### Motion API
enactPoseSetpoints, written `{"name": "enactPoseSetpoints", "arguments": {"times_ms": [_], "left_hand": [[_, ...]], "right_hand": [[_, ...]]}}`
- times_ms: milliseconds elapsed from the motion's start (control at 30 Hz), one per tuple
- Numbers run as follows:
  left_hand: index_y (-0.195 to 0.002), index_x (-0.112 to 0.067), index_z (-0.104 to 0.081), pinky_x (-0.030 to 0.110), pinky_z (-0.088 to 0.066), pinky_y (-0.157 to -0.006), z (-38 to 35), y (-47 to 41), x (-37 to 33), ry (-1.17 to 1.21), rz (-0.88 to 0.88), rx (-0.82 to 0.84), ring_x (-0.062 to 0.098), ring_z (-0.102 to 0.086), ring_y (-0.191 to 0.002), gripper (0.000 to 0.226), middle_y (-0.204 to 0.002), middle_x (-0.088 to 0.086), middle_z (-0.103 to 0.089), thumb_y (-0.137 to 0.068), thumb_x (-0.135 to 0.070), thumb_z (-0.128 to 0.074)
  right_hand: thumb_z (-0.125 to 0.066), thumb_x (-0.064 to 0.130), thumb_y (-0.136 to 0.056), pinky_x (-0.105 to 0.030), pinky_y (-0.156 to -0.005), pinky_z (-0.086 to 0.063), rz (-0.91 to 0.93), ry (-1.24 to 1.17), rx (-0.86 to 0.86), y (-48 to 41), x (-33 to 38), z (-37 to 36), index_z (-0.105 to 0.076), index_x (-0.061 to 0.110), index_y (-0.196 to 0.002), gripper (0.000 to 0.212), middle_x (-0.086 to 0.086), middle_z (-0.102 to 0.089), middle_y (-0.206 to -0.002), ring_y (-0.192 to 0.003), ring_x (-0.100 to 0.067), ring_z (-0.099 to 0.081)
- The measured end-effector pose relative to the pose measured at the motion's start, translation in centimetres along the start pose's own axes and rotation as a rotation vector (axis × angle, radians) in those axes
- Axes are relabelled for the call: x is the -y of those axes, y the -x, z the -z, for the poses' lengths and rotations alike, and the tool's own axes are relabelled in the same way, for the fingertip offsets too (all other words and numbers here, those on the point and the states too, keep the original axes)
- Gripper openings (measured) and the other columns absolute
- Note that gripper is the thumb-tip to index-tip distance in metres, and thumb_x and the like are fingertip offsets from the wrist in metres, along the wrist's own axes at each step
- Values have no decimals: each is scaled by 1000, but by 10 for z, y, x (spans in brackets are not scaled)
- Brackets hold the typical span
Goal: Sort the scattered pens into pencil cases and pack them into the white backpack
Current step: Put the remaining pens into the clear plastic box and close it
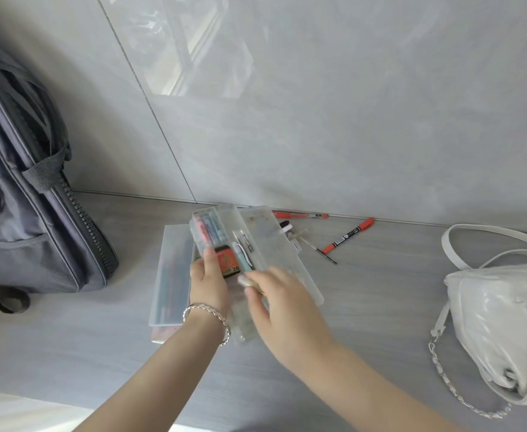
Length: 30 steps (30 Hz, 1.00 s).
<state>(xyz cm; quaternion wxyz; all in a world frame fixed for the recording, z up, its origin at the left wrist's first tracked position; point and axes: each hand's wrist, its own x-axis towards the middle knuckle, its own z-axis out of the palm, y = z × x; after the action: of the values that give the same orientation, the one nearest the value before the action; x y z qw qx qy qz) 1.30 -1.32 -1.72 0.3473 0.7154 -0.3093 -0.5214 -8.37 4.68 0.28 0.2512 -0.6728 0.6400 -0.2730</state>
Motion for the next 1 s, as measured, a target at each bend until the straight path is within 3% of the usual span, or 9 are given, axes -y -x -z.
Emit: {"name": "enactPoseSetpoints", "arguments": {"times_ms": [133,267,433,567,667,733,800,900,1000], "left_hand": [[-122,-16,-46,41,-39,-101,0,-6,1,68,3,-34,25,-54,-103,51,-106,3,-57,-92,-53,-29],[-107,-21,-46,41,-42,-98,-1,-4,1,132,-2,-36,24,-55,-97,37,-86,-4,-55,-92,-52,-32],[-93,-26,-51,40,-43,-98,3,-6,2,120,-24,-27,24,-57,-107,30,-110,6,-59,-93,-50,-33],[-107,-18,-51,27,-43,-77,3,-2,-4,100,-82,-39,20,-55,-98,34,-106,2,-57,-95,-45,-33],[-113,-18,-51,29,-37,-84,3,-5,-5,88,-73,-38,19,-53,-98,37,-104,0,-56,-95,-44,-33],[-110,-18,-53,30,-37,-86,6,-11,-4,63,-59,-48,20,-52,-97,36,-102,1,-57,-96,-44,-31],[-105,-20,-53,31,-36,-86,10,-19,-5,15,-61,-57,21,-50,-95,34,-95,-1,-57,-97,-42,-28],[-104,-18,-53,28,-34,-77,18,-29,-7,-27,-97,-70,20,-48,-91,33,-85,-5,-54,-98,-37,-27],[-112,-12,-55,28,-34,-77,24,-35,-9,-54,-107,-78,19,-48,-89,38,-97,3,-56,-99,-34,-27]], "right_hand": [[-47,30,-78,-28,-65,-46,58,199,-83,-3,4,-17,-63,28,-83,17,15,-64,-72,-74,-14,-55],[-57,32,-71,-27,-55,-43,78,338,-118,-6,5,-19,-63,27,-79,11,12,-60,-64,-66,-14,-53],[-65,25,-65,-30,-58,-47,146,224,-95,-16,-6,-20,-65,23,-83,18,6,-51,-68,-68,-17,-52],[-52,34,-73,-27,-56,-46,168,240,-103,-19,-17,-23,-66,22,-76,18,4,-45,-68,-65,-16,-48],[-44,39,-78,-25,-54,-43,232,304,-84,-19,-22,-28,-65,22,-77,27,4,-45,-67,-62,-14,-46],[-45,37,-83,-23,-57,-41,260,175,-93,-23,-23,-28,-67,19,-82,29,3,-47,-67,-62,-13,-47],[-48,29,-88,-20,-59,-40,192,-87,-169,-34,-24,-20,-68,14,-86,25,3,-53,-69,-62,-11,-49],[-53,18,-87,-20,-65,-43,-125,-284,-355,-62,-50,-14,-67,12,-87,15,1,-57,-77,-67,-7,-51],[-53,12,-87,-33,-77,-47,-504,-151,-185,-90,-97,-25,-63,11,-99,16,-7,-59,-99,-89,-22,-59]]}}
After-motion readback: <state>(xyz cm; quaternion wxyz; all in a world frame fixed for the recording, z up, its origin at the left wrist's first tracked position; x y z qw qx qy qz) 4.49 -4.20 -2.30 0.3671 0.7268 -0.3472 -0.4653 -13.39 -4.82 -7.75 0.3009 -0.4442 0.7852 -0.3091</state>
